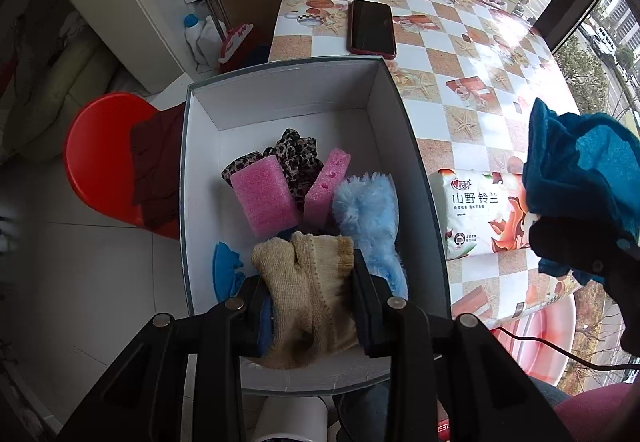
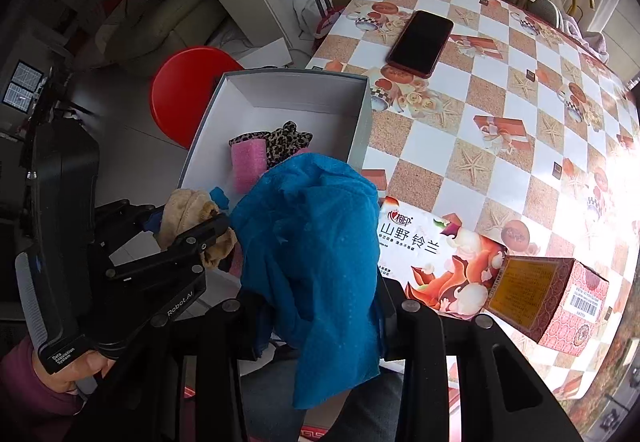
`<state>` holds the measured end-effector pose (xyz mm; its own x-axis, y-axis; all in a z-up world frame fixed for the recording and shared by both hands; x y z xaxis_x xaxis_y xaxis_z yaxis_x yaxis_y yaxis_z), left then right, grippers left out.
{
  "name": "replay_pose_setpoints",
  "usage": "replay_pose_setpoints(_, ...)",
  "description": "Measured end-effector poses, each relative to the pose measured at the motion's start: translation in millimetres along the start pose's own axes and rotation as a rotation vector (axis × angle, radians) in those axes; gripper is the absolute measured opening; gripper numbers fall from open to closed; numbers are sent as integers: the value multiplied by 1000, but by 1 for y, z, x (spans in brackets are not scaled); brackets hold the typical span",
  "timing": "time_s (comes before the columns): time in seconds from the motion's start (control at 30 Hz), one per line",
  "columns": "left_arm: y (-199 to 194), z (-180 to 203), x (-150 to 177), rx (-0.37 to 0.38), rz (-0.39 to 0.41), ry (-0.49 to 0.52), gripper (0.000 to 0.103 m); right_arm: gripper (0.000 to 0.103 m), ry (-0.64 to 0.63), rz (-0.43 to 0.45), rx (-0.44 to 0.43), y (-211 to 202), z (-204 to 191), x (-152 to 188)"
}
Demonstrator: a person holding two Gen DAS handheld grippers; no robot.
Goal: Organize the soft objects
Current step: 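Release the beige glove with the left gripper while the right gripper drops the blue cloth into the box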
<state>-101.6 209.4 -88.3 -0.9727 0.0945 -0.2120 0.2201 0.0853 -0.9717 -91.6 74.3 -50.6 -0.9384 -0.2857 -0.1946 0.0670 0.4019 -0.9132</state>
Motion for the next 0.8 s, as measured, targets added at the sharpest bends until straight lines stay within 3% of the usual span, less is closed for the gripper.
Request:
replay_pose_setpoints(0.43,20,-29,-16,-10,-30,-107,35,39,-144,-17,44,25,-36,-51)
replay_pose_setpoints(0.8,32,-33,-20,-3,-56,-133,36,39,-145,-48,47,39,-38,-58)
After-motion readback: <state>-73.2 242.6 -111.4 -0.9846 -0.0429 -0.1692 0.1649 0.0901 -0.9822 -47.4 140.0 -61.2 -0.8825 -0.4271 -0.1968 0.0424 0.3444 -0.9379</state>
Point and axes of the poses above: each gripper's, at about its wrist camera, not at the fingertips, and y roughly the way its jaws point, z to its right, x to its underside, the point moved 4 cm from there along y, roughly the way its jaws point, and after that the axes turned 5 degrees about -x, right-handed, at the moved point
